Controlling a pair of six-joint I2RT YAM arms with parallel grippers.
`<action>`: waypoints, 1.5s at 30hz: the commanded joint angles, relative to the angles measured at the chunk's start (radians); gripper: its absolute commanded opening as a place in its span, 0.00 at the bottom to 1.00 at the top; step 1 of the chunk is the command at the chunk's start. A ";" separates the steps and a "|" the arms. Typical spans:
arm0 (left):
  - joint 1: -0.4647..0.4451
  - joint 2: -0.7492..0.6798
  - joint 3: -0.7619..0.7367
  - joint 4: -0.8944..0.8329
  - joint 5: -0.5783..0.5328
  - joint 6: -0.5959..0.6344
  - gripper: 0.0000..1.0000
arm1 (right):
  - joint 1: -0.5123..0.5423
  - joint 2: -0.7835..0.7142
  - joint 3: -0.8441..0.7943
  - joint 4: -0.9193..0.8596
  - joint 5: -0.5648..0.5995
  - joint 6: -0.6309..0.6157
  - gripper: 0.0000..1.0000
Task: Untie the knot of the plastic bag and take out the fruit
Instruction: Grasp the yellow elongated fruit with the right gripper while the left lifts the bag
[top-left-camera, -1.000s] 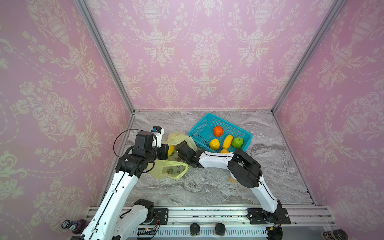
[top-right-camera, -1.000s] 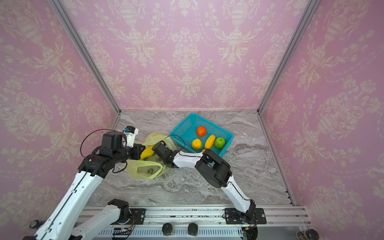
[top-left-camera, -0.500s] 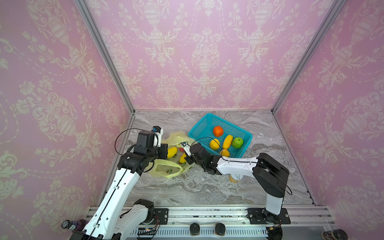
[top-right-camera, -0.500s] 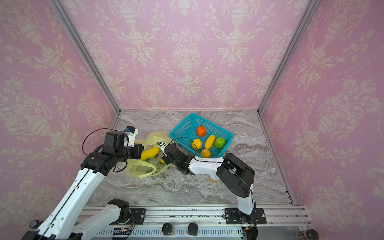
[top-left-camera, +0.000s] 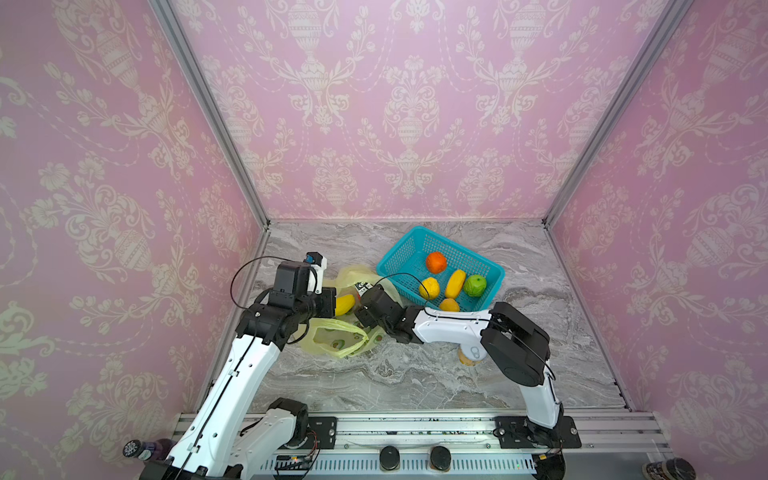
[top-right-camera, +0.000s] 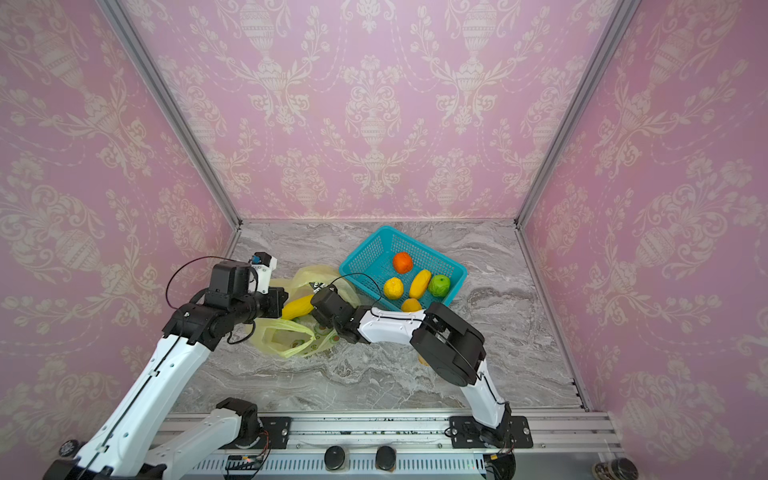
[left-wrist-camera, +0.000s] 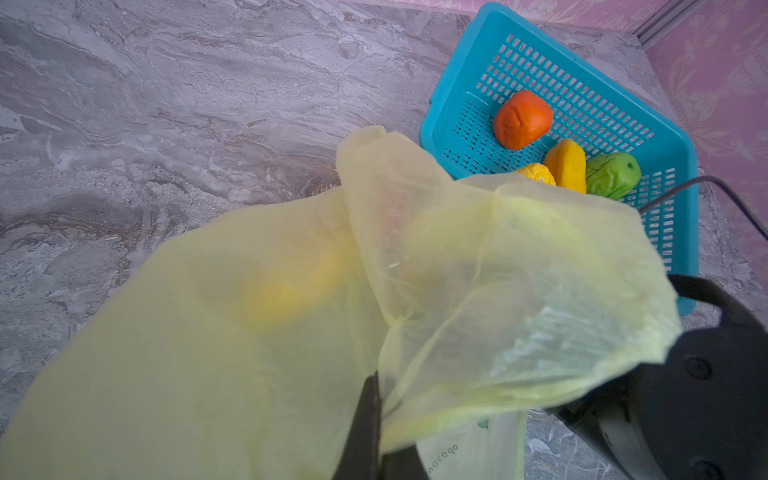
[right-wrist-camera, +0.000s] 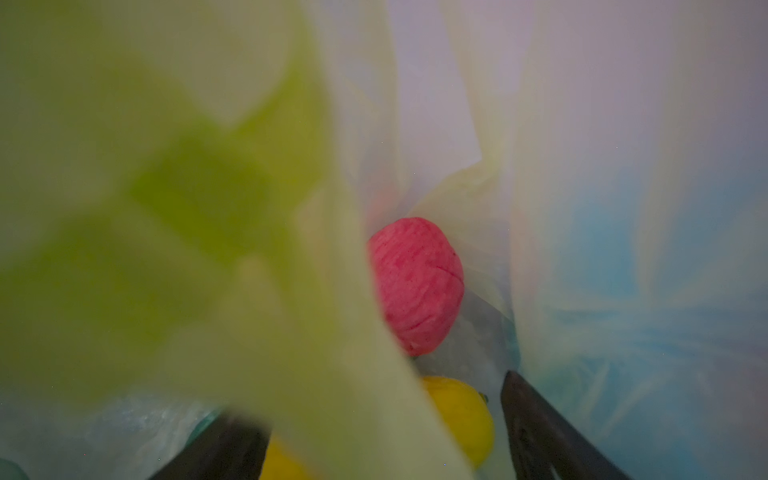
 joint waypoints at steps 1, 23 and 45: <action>-0.005 0.067 0.002 -0.037 0.005 -0.012 0.00 | 0.007 -0.008 -0.057 -0.041 0.032 0.096 0.85; -0.218 0.198 0.008 -0.053 -0.073 -0.023 0.00 | -0.033 0.014 -0.233 0.317 -0.004 0.203 0.90; -0.237 0.220 0.004 -0.054 -0.044 -0.026 0.00 | -0.068 -0.107 -0.411 0.626 -0.252 0.211 0.20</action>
